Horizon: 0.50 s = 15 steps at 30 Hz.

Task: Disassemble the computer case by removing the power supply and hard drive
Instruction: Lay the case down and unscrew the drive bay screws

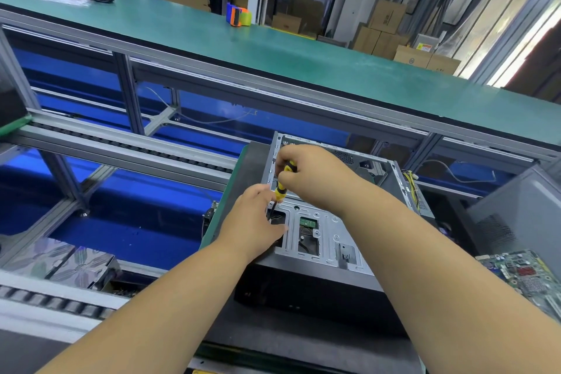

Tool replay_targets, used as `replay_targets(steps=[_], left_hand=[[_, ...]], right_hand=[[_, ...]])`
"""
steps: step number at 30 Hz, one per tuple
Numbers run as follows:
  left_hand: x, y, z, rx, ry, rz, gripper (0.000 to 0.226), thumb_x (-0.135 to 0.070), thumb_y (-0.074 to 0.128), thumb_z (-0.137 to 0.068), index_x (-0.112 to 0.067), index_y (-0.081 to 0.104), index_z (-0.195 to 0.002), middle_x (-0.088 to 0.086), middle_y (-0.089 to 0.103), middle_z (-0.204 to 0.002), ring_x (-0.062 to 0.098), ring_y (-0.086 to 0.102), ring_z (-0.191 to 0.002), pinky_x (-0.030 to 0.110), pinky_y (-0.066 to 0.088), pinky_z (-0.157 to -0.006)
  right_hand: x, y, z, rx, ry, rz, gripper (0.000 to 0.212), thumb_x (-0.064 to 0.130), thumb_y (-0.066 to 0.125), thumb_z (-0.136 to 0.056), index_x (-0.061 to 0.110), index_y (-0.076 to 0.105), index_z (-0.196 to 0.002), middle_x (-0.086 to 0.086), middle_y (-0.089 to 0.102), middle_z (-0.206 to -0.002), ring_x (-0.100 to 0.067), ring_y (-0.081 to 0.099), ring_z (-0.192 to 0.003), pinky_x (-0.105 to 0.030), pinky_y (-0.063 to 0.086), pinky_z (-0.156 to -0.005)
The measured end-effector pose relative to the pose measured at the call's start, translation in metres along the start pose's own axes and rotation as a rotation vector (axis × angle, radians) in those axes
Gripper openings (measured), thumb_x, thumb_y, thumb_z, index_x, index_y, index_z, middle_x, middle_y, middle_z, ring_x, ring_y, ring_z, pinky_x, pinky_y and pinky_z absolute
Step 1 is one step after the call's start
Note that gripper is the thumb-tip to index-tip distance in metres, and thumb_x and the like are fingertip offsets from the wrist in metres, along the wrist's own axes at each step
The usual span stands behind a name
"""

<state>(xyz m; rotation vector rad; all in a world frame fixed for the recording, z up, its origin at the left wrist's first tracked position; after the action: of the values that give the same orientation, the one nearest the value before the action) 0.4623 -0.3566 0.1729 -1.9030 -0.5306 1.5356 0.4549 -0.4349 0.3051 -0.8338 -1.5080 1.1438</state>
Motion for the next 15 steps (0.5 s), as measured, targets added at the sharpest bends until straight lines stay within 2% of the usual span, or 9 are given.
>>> replay_targets(steps=[1, 3, 4, 7, 11, 13, 15], left_hand=[[0.0004, 0.0001, 0.0001, 0.001, -0.002, 0.002, 0.05, -0.042, 0.079, -0.076, -0.035, 0.053, -0.118, -0.015, 0.04, -0.14, 0.012, 0.043, -0.126, 0.041, 0.046, -0.102], [0.001, 0.0001, 0.0003, 0.0, -0.006, 0.01, 0.049, -0.042, 0.079, -0.075, -0.036, 0.053, -0.117, -0.016, 0.039, -0.143, 0.012, 0.041, -0.129, 0.041, 0.045, -0.104], [0.0014, 0.0001, 0.0004, -0.001, -0.006, 0.013, 0.049, -0.041, 0.08, -0.075, -0.036, 0.054, -0.116, -0.016, 0.038, -0.144, 0.012, 0.041, -0.13, 0.042, 0.044, -0.104], [0.0019, 0.0003, 0.0011, 0.0, -0.005, 0.011, 0.048, -0.042, 0.08, -0.075, -0.037, 0.054, -0.115, -0.017, 0.039, -0.142, 0.012, 0.042, -0.128, 0.041, 0.045, -0.104], [0.0008, 0.0002, 0.0012, -0.004, -0.002, -0.009, 0.046, -0.042, 0.079, -0.075, -0.037, 0.053, -0.113, -0.018, 0.039, -0.14, 0.012, 0.044, -0.125, 0.04, 0.046, -0.102], [-0.0006, 0.0001, 0.0006, -0.004, 0.004, -0.006, 0.044, -0.042, 0.079, -0.075, -0.037, 0.054, -0.111, -0.017, 0.04, -0.14, 0.012, 0.044, -0.125, 0.04, 0.046, -0.102], [-0.0011, 0.0, 0.0003, -0.004, 0.007, -0.001, 0.044, -0.041, 0.08, -0.075, -0.036, 0.054, -0.111, -0.016, 0.04, -0.14, 0.012, 0.044, -0.126, 0.04, 0.046, -0.103]], right_hand=[[-0.002, -0.0027, 0.0002, -0.015, 0.013, 0.062, 0.008, 0.03, 0.053, -0.092, 0.027, 0.06, -0.09, 0.008, 0.056, -0.08, -0.017, 0.051, -0.074, -0.028, 0.038, -0.058], [-0.0044, -0.0085, -0.0006, -0.053, 0.029, 0.171, 0.028, 0.052, 0.048, -0.096, 0.028, 0.06, -0.086, 0.009, 0.055, -0.072, -0.014, 0.052, -0.07, -0.028, 0.035, -0.055], [-0.0044, -0.0095, -0.0017, -0.06, 0.027, 0.181, 0.034, 0.056, 0.046, -0.096, 0.027, 0.06, -0.085, 0.008, 0.056, -0.071, -0.014, 0.052, -0.068, -0.028, 0.033, -0.053], [-0.002, -0.005, -0.0052, -0.045, 0.0, 0.128, 0.026, 0.043, 0.051, -0.099, 0.019, 0.059, -0.094, 0.0, 0.062, -0.082, -0.019, 0.053, -0.072, -0.027, 0.032, -0.053], [-0.0048, -0.0052, -0.0022, -0.072, 0.014, -0.004, 0.018, 0.031, 0.06, -0.096, 0.018, 0.049, -0.101, 0.002, 0.057, -0.083, -0.01, 0.048, -0.065, -0.026, 0.037, -0.054], [-0.0049, -0.0054, -0.0013, -0.079, 0.011, -0.022, 0.016, 0.028, 0.06, -0.095, 0.018, 0.051, -0.103, 0.004, 0.057, -0.085, -0.008, 0.049, -0.067, -0.025, 0.038, -0.055], [-0.004, -0.0036, -0.0012, -0.065, 0.005, -0.016, 0.012, 0.025, 0.058, -0.095, 0.018, 0.055, -0.104, 0.0, 0.06, -0.091, -0.014, 0.053, -0.072, -0.028, 0.042, -0.06]])
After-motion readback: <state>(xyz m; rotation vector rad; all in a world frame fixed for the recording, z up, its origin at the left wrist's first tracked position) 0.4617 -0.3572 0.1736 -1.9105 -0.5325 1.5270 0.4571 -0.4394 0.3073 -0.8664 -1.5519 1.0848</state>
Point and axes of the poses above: each hand's wrist, its own z-axis away from the middle knuckle, its own y-axis out of the palm, x = y × z, the point moved 10 cm from there along -z, towards the middle knuckle
